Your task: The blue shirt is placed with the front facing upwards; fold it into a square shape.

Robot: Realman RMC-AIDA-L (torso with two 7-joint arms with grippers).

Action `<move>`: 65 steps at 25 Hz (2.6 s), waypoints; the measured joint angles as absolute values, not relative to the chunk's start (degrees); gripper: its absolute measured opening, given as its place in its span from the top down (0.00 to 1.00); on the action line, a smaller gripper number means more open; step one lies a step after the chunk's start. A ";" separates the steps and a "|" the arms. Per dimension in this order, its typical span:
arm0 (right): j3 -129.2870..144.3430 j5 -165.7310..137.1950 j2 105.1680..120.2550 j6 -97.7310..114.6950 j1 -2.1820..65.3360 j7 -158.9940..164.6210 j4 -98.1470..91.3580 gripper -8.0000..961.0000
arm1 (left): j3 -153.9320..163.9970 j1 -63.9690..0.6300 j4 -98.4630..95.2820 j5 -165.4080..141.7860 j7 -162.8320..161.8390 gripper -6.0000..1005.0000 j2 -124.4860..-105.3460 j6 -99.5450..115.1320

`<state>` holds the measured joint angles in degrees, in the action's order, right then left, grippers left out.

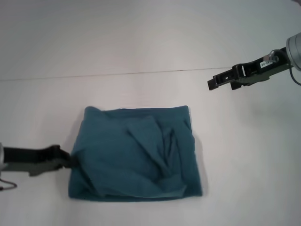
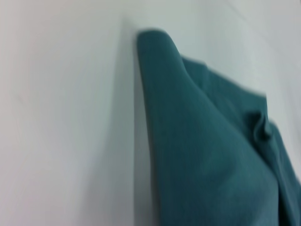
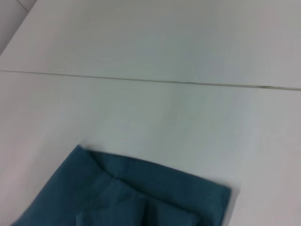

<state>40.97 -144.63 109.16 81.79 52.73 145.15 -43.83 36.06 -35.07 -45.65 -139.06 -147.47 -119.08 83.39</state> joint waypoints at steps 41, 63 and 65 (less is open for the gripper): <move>41.39 -141.43 109.68 83.31 52.37 143.75 -43.69 0.04 | 24.71 -32.34 -47.26 -130.98 -145.03 0.31 -118.45 96.17; 41.46 -138.62 109.70 85.10 52.00 142.30 -43.63 0.04 | 24.45 -30.88 -46.76 -128.63 -145.63 0.06 -118.60 97.03; 42.05 -137.85 109.94 86.52 52.27 141.70 -42.96 0.04 | 23.65 -30.11 -48.52 -129.11 -145.71 0.06 -118.03 97.50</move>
